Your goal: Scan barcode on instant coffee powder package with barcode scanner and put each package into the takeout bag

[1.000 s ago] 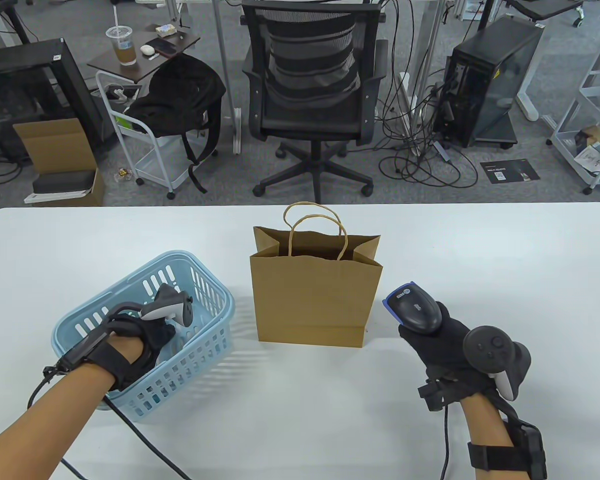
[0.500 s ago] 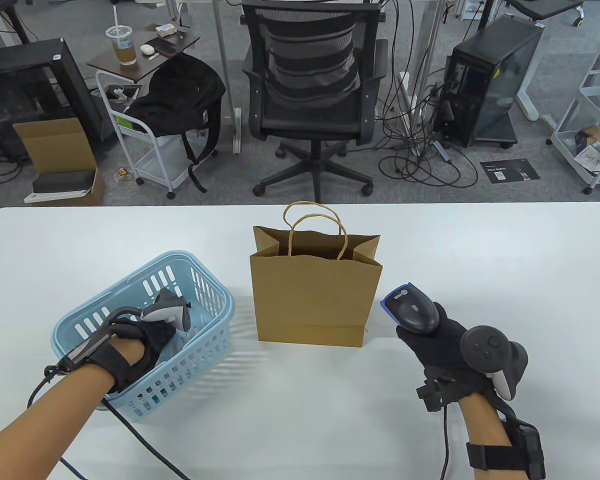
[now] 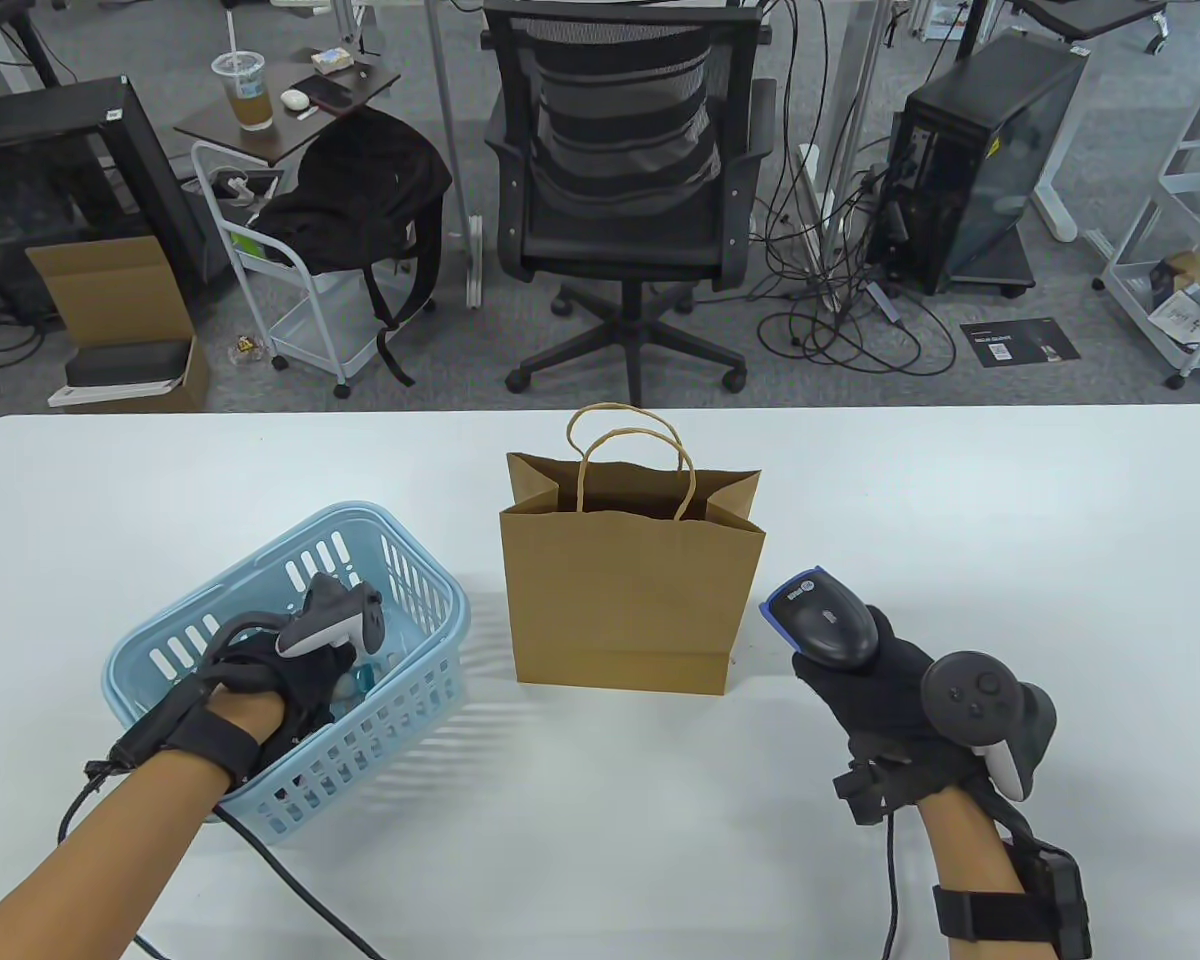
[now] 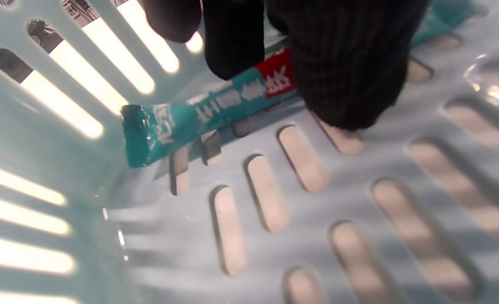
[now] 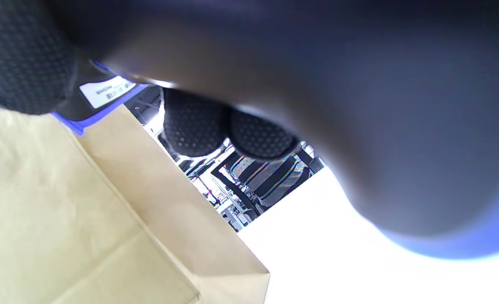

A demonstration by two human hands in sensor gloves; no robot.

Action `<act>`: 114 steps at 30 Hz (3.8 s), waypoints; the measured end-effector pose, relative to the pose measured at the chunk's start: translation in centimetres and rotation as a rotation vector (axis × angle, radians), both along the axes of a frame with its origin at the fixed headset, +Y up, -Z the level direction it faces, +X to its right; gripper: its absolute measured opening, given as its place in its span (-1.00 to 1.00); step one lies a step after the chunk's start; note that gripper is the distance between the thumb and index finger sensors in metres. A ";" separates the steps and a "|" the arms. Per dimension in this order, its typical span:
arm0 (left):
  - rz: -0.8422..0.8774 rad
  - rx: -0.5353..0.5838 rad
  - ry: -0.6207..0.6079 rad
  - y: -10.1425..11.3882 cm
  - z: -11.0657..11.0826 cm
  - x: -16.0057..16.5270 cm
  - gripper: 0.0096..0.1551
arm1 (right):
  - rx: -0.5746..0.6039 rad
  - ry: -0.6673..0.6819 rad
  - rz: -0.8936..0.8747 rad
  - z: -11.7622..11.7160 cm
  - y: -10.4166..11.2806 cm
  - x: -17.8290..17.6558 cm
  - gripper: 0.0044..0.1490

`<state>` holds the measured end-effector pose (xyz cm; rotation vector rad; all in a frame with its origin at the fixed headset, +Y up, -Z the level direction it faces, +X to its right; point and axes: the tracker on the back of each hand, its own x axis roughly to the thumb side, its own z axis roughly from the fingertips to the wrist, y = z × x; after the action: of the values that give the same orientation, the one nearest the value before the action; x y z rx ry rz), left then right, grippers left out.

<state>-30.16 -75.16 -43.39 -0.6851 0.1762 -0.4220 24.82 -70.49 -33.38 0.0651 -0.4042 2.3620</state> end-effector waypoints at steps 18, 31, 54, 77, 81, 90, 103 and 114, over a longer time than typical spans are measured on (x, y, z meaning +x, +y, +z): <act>0.202 0.224 -0.014 4.6 0.3 -0.5 -0.38 | -0.002 0.007 0.000 0.0 0.0 0.1 -0.13; 0.522 0.584 -0.046 12.4 2.1 -1.4 -0.38 | 0.005 0.005 -0.003 0.1 0.1 0.2 -0.13; 0.614 1.044 -0.385 23.6 11.1 1.9 -0.40 | 0.032 -0.021 -0.026 0.5 0.4 0.9 -0.13; 0.641 1.403 -0.745 21.5 18.3 12.6 -0.41 | 0.055 -0.014 -0.031 0.7 0.7 0.6 -0.14; 0.666 1.402 -0.764 20.0 18.2 14.2 -0.41 | 0.054 -0.013 -0.026 0.7 0.7 0.6 -0.13; 0.777 1.349 -0.742 15.5 17.3 16.1 -0.41 | 0.056 -0.017 -0.022 0.7 0.7 0.6 -0.13; 0.812 1.230 -0.798 10.5 17.6 17.5 -0.42 | 0.056 -0.010 0.002 0.7 0.8 0.3 -0.13; 1.167 1.064 -0.575 8.9 15.8 14.8 -0.44 | 0.051 -0.004 -0.095 0.4 0.4 0.3 -0.13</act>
<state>-15.33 -66.29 -27.61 0.4519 -0.5218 0.6064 25.10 -70.14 -32.96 0.0635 -0.4603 2.2591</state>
